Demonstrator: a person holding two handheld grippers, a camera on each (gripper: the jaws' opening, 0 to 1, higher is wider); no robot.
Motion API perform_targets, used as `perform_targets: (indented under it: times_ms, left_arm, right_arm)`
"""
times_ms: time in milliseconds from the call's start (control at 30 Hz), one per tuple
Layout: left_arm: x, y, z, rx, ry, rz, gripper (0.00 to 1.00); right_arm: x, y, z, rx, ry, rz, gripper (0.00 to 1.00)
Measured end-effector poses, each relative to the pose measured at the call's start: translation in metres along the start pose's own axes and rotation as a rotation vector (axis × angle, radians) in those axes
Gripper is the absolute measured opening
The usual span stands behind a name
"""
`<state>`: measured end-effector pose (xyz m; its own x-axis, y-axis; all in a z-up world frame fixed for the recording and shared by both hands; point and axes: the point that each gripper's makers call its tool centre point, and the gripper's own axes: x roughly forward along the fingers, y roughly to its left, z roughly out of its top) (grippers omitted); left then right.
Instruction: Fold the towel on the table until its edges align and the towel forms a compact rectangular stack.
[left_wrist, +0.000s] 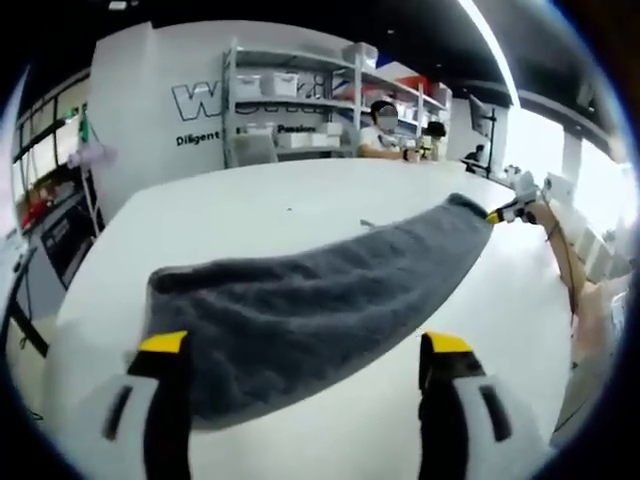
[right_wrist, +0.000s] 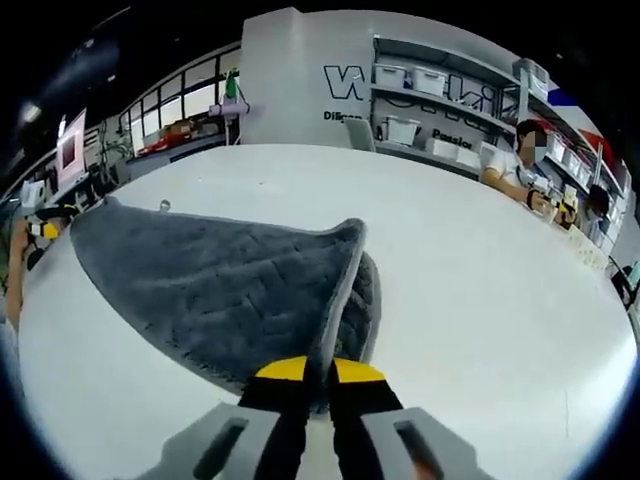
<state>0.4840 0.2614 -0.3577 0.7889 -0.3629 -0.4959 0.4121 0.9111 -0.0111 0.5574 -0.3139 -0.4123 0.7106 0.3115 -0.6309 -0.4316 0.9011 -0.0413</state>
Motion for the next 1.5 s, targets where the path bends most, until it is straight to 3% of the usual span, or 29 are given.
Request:
perform_targets:
  times_ms: [600,1133,1500]
  left_arm:
    - [-0.006,0.005,0.003,-0.028,-0.036,0.002,1.0]
    - [-0.008,0.01,0.0,-0.033,-0.029,0.014,1.0]
    - [-0.014,0.01,0.005,-0.032,-0.057,0.022,1.0]
  right_arm:
    - [-0.005,-0.004,0.01,-0.027,0.009,-0.016,0.05]
    - [-0.012,-0.033,-0.01,0.0,0.069,-0.024,0.04]
    - [-0.023,-0.047,-0.025,-0.005,0.117,-0.041,0.04]
